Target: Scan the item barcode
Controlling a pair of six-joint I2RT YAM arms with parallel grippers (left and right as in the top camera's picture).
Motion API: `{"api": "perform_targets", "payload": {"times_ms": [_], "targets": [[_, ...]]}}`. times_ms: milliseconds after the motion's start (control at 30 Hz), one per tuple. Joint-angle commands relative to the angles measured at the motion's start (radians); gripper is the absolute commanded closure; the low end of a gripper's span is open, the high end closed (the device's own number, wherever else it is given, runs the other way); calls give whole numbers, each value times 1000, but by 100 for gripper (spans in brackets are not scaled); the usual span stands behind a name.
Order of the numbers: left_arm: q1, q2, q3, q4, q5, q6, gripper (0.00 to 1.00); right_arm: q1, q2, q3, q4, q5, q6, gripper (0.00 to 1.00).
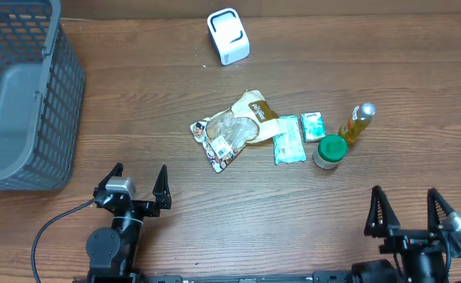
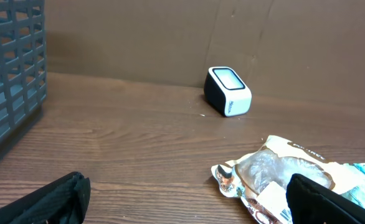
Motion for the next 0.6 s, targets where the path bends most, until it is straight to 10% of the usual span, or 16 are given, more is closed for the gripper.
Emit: {"api": "perform_targets", "payload": {"times_ms": [0,567], "targets": [[5,-12,-3,-4,-11,19,0,-6,-5,-59,92,-15,-8,0],[5,-12,-3,-4,-11,19,0,-6,-5,-455,929,-140,-7,0]]}}
